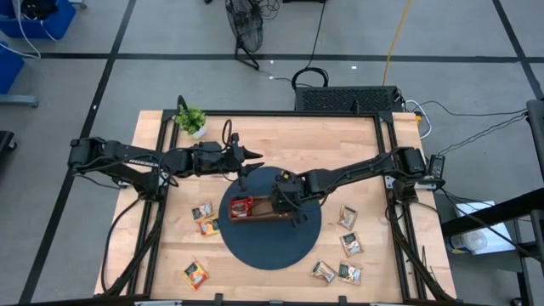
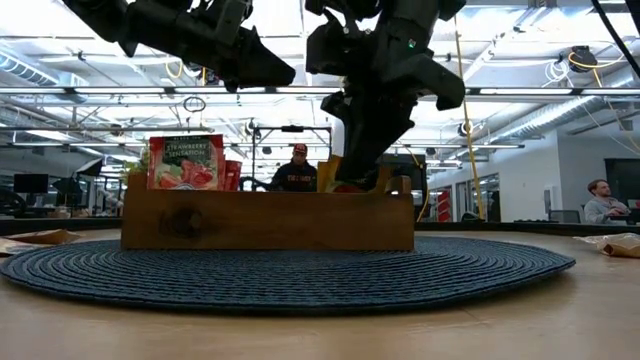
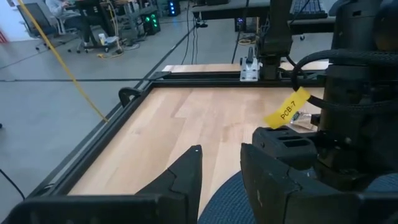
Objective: Pick & Place Tea
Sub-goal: Put the top yellow tea bag into the right section of the wooden organizer
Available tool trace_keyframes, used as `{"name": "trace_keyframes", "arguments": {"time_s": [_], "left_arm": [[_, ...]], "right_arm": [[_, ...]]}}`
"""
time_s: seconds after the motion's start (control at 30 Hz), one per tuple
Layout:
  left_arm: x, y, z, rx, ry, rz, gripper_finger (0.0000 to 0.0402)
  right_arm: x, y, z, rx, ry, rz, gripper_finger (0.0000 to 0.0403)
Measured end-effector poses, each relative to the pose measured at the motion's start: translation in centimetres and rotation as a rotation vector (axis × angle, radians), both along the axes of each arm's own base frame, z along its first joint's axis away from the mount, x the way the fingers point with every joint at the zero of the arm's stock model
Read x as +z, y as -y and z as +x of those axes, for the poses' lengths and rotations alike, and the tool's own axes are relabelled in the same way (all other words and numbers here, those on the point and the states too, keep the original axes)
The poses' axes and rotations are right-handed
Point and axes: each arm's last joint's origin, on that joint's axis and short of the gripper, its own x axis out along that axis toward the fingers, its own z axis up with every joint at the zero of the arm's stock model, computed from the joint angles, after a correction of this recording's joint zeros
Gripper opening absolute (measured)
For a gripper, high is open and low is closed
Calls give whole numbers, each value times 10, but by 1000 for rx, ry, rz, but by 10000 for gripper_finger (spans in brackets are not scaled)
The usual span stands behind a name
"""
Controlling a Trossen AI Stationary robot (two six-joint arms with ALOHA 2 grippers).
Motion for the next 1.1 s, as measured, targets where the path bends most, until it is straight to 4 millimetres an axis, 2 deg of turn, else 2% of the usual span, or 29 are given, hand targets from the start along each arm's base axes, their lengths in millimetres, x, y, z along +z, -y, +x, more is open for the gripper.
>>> {"name": "trace_keyframes", "arguments": {"time_s": [0.37, 0.57, 0.7, 0.87, 0.97, 1.03, 1.1], "left_arm": [[-1, 0, 0, 1, -11, -4, 115], [-1, 0, 0, 1, -14, -4, 115], [-1, 0, 0, 0, -14, -1, 115], [-1, 0, 0, 0, -14, 1, 115], [-1, 0, 0, -1, -15, 1, 115], [-1, 0, 0, 0, -15, 1, 115], [-1, 0, 0, 0, -15, 1, 115]], "right_arm": [[4, 0, 4, -32, 59, 5, 32], [7, 4, 8, -109, 124, -148, 67], [16, 7, 7, -158, 178, -228, 91], [32, 3, -1, -135, 193, -141, 106], [35, -4, -6, -44, 151, 21, 83], [26, -8, -6, -5, 107, 53, 35], [15, -8, -6, 18, 85, 38, 11]]}}
